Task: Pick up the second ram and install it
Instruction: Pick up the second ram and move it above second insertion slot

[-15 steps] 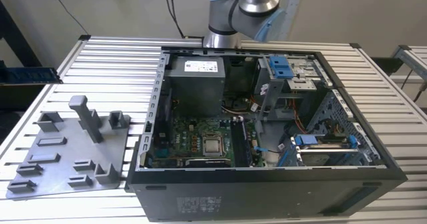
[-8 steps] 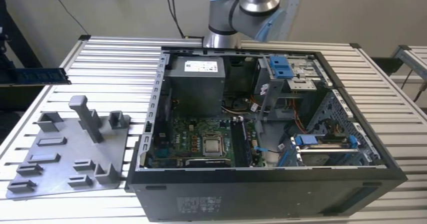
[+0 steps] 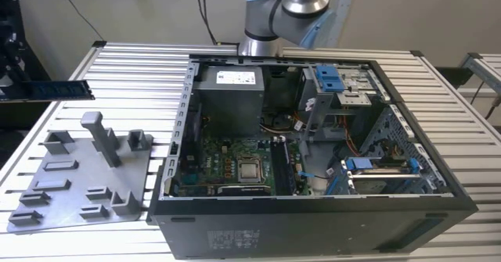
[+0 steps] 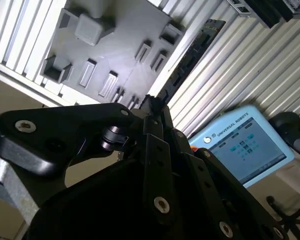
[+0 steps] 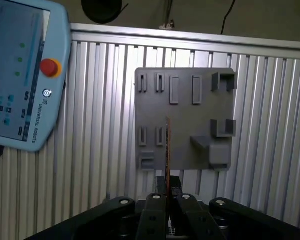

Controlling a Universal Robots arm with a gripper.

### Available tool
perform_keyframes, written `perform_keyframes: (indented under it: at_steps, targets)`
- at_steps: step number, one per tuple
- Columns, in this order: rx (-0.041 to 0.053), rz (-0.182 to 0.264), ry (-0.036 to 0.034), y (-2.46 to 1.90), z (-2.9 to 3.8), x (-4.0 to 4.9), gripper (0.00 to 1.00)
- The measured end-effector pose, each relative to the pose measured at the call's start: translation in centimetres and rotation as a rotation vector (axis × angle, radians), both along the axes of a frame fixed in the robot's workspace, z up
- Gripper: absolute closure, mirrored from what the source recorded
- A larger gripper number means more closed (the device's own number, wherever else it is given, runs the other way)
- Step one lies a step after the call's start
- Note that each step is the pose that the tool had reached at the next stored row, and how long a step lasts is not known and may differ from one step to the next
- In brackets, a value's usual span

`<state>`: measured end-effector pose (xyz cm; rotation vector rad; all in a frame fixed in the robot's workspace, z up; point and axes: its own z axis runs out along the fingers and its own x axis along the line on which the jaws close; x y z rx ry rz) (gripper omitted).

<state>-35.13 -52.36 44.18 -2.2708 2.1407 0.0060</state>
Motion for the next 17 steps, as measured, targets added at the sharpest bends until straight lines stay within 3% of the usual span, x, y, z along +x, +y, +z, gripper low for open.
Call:
perform_keyframes:
  at_steps: [7, 17]
  targets:
    - [-0.0002, 0.000, 0.0001, -0.01, -0.15, 1.03, 0.86]
    - [-0.0003, 0.003, 0.0002, -0.01, -0.17, 1.46, 0.86]
